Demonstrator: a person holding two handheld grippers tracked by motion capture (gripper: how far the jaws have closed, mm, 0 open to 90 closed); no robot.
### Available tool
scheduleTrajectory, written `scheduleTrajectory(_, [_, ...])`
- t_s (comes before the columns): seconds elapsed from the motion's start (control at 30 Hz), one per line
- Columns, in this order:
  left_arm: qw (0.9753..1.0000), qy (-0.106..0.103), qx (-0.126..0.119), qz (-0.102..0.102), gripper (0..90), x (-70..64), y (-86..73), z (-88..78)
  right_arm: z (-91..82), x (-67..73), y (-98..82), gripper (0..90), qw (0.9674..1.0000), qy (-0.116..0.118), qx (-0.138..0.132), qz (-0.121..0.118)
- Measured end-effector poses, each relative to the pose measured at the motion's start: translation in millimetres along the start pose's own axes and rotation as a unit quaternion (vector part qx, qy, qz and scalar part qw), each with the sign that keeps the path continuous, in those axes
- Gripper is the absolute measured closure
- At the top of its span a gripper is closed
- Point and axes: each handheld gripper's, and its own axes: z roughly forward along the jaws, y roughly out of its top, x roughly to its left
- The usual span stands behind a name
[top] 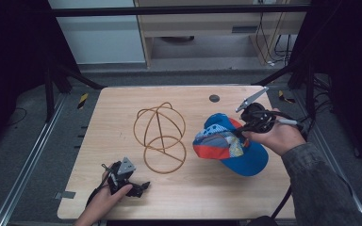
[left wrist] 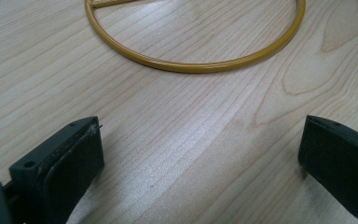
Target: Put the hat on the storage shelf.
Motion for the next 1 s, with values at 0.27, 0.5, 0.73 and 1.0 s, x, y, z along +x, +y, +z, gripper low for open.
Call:
scheduleTrajectory(0.27, [1.0, 0.0, 0.002, 0.0, 0.0, 0.1, 0.1, -0.2, -12.0, 2.0, 7.2, 90.0, 0.9999, -0.005, 0.002, -0.014])
scheduleTrajectory(0.5, [1.0, 0.0, 0.002, 0.0, 0.0, 0.1, 0.2, -0.3, -25.2, 2.1, 11.0, 90.0, 0.9997, -0.011, -0.009, -0.018])
scheduleTrajectory(0.73, [1.0, 0.0, 0.002, 0.0, 0.0, 0.1, 0.1, -0.2, -39.0, 1.7, 10.6, 90.0, 0.9994, -0.014, -0.026, -0.019])
scheduleTrajectory(1.0, [1.0, 0.0, 0.002, 0.0, 0.0, 0.1, 0.1, -0.2, -64.9, 1.5, 17.5, 90.0, 0.9986, -0.025, -0.04, -0.025])
